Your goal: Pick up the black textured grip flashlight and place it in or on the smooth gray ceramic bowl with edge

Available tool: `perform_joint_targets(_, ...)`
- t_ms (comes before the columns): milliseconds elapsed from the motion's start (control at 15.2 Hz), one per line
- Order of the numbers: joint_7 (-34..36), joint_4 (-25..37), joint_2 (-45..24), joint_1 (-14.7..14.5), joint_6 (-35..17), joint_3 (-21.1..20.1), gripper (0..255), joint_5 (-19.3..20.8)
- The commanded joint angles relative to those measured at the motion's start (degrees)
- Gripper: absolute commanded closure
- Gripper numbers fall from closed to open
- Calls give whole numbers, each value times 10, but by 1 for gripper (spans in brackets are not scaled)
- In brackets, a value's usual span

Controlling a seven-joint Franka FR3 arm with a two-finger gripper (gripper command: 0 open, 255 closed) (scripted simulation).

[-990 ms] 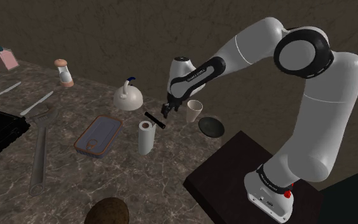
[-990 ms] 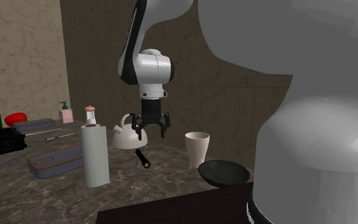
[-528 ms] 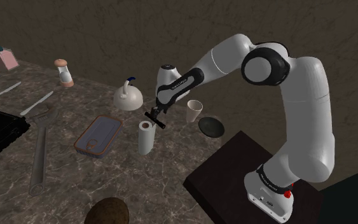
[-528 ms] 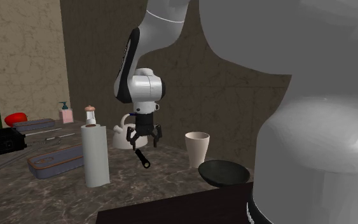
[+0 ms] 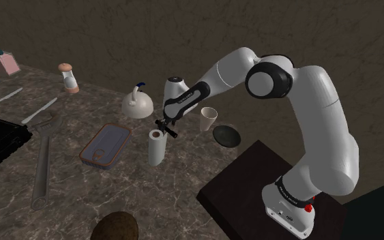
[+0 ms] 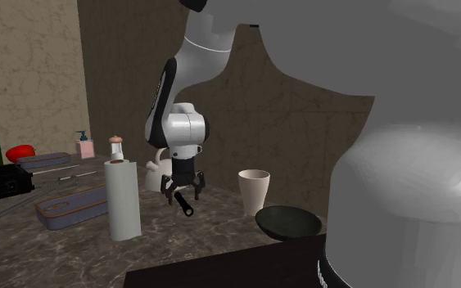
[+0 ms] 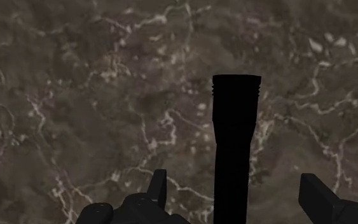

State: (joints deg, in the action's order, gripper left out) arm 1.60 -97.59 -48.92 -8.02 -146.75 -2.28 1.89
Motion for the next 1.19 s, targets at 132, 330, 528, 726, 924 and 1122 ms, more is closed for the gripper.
perform_joint_targets(132,0,12,-20,0,-8,1,0,0)
perform_joint_targets(330,0,12,-20,0,-8,1,0,0)
perform_joint_targets(528,0,12,-20,0,-8,1,0,0)
perform_joint_targets(726,0,12,-20,0,-8,1,255,0)
perform_joint_targets(924,3,16,-23,-4,-7,1,255,1)
perform_joint_targets(1122,4,17,-20,-4,-3,0,255,0)
